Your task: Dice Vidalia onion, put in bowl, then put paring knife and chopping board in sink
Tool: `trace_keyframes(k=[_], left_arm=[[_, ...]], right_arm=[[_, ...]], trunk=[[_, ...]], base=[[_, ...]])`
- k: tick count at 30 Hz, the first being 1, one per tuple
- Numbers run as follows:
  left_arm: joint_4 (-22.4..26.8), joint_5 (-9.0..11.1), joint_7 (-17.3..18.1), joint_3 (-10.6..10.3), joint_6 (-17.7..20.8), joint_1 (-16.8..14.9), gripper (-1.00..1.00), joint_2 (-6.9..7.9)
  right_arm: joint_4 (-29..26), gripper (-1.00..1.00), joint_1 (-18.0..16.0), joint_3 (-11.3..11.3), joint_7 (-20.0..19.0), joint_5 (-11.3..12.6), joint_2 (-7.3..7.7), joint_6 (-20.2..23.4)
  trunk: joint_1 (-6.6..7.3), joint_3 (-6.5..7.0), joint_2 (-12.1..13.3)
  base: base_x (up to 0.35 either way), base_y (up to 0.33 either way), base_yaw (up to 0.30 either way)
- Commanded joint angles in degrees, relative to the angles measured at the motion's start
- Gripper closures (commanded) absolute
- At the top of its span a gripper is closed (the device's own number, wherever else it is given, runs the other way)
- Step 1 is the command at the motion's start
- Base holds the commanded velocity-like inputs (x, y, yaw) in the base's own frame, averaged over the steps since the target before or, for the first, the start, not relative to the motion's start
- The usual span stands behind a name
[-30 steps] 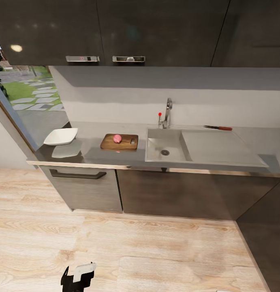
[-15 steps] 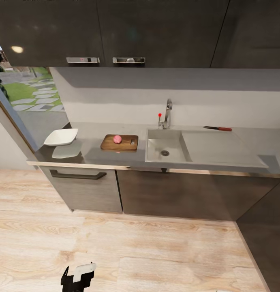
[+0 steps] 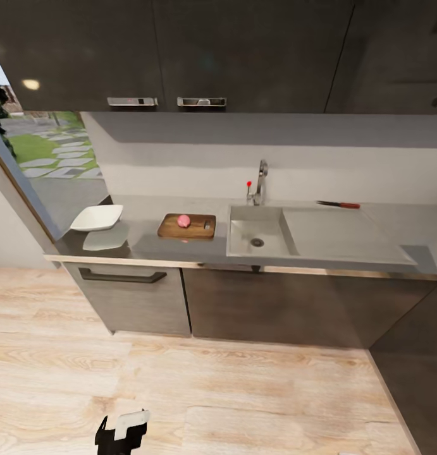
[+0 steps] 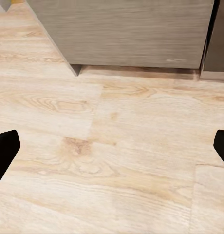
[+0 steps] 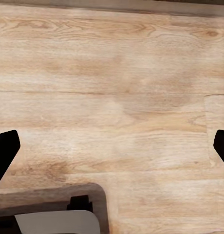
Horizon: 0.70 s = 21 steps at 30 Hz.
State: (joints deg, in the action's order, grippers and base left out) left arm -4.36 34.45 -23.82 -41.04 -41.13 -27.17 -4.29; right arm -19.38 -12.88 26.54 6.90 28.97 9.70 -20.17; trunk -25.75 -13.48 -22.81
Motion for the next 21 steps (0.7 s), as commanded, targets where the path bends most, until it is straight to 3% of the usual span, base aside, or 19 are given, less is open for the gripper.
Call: trace_keyframes(k=[1,3,4,5,9,13,15,18,21], left_arm=[[-0.21,-0.17,-0.25,-0.37,1.07,-0.08,-1.0,-0.2],[-0.18,-0.17,1.54,-0.39,6.41,-0.08,-1.0,-0.72],[-0.15,-0.17,5.83,-0.4,14.19,-0.08,-1.0,-1.14],[-0.16,-0.17,8.41,-0.39,17.75,-0.08,-1.0,-1.14],[-0.26,-0.11,15.34,-0.34,26.0,0.72,-1.0,-0.27],[-0.29,-0.09,16.63,-0.29,28.0,6.2,-1.0,0.47],[-0.3,-0.09,16.81,-0.27,27.91,10.62,-1.0,1.13],[-0.3,-0.02,16.79,-0.25,27.47,13.55,-1.0,2.0],[-0.25,1.19,14.99,0.19,25.61,14.96,-1.0,4.67]], right_arm=[[-0.05,-1.0,-0.04,0.51,0.39,0.3,0.05,-0.13],[-0.02,-1.0,-0.04,0.47,0.39,0.3,0.05,-0.13],[0.02,-1.0,-0.04,0.46,0.39,0.51,0.05,-0.13],[0.03,-1.0,-0.04,0.45,0.39,0.75,0.05,-0.13],[0.04,-1.0,-0.04,0.46,0.39,2.13,0.12,-0.13],[0.04,-1.0,-0.04,0.52,0.39,2.8,0.14,-0.13],[0.04,-1.0,-0.04,0.52,0.39,2.9,0.14,-0.13],[0.04,-1.0,-0.04,0.53,0.39,2.95,0.18,-0.13],[0.2,-1.0,-0.04,0.58,0.39,3.01,0.13,-0.08]], trunk=[[-0.03,-0.01,-0.11],[-0.03,0.17,-0.11],[-0.03,0.26,-0.11],[-0.03,0.35,-0.11],[-0.03,0.71,-0.11],[-0.03,1.07,-0.11],[-0.03,1.25,-0.11],[-0.03,1.52,-0.11],[-0.03,1.79,-0.11]], base=[[0.0,0.0,0.0],[0.0,0.0,0.0],[0.0,0.0,0.0],[0.0,0.0,0.0],[0.0,0.0,0.0],[0.0,0.0,0.0],[0.0,0.0,0.0],[0.0,0.0,0.0],[0.0,0.0,0.0]])
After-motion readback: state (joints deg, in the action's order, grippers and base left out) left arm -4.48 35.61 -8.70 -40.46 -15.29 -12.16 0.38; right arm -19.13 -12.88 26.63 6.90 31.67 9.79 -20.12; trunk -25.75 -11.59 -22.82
